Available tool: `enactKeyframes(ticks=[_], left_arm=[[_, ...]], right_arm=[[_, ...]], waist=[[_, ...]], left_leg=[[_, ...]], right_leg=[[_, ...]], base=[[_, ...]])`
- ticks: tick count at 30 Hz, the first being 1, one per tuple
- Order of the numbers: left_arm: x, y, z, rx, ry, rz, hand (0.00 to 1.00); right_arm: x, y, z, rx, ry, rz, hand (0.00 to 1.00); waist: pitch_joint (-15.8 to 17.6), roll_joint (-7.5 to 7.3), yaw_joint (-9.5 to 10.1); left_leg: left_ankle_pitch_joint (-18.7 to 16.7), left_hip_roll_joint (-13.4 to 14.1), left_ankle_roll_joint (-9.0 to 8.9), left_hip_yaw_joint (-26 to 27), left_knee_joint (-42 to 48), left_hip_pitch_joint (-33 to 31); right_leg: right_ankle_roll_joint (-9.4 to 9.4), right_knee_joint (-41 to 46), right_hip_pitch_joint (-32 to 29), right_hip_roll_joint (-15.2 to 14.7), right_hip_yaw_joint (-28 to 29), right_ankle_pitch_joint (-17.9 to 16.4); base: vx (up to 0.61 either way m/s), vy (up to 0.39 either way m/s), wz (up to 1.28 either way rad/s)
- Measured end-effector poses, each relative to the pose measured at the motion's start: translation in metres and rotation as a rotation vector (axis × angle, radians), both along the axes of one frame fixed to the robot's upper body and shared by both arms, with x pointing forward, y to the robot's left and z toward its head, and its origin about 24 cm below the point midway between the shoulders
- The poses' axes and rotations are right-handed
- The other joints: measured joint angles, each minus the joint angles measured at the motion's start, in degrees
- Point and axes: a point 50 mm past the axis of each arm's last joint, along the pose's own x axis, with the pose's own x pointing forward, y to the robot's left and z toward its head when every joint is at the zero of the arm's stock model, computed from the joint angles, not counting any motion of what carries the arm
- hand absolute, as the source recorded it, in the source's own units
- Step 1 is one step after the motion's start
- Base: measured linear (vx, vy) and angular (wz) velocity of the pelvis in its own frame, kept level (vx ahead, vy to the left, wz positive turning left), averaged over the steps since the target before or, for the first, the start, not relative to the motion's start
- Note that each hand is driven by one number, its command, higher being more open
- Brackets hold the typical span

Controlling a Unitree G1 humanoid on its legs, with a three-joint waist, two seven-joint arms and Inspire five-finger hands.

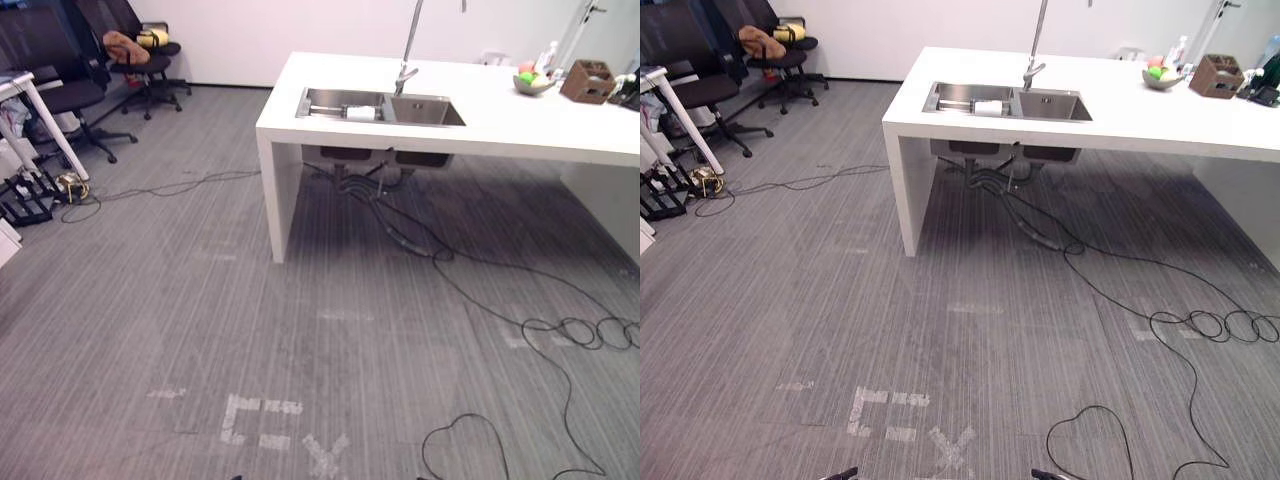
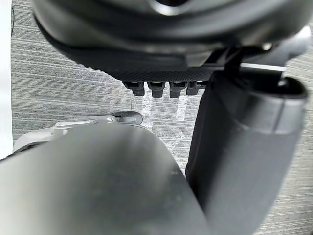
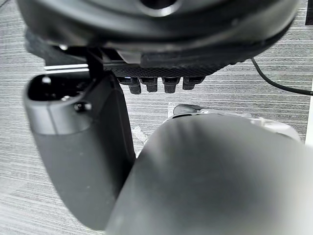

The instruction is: Walk over to the sink, pick up the cup, carry it to the dishwasher, place the cup inside the dishwasher, then close the dishwasher door

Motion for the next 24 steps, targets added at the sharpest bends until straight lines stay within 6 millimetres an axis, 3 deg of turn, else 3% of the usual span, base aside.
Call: enactKeyframes(ticks=[10,24], left_arm=[[0.0007,-0.0019,-0.0002,-0.004,-0.001,-0.002,1.00],[-0.0043,-0.0008,-0.0024,0.014,0.029,0.009,1.00]], right_arm=[[-0.0002,-0.0013,0.0001,0.001,-0.009,-0.035,1.00],[-0.0079,-0.0007,-0.0021,-0.015,0.053,-0.062,1.00]], waist=[[0.43,0.40,-0.15],[0.24,0.41,-0.21]], left_leg=[[-0.42,0.49,-0.67,-0.02,0.01,2.36],[0.46,-0.32,0.15,0.00,-0.32,3.33]], right_leg=[[0.79,-0.39,3.12,0.12,-1.71,-0.49],[0.23,-0.32,4.02,-0.31,-1.89,0.10]], base=[[-0.01,-0.034,0.05],[-0.07,-0.018,0.00]])
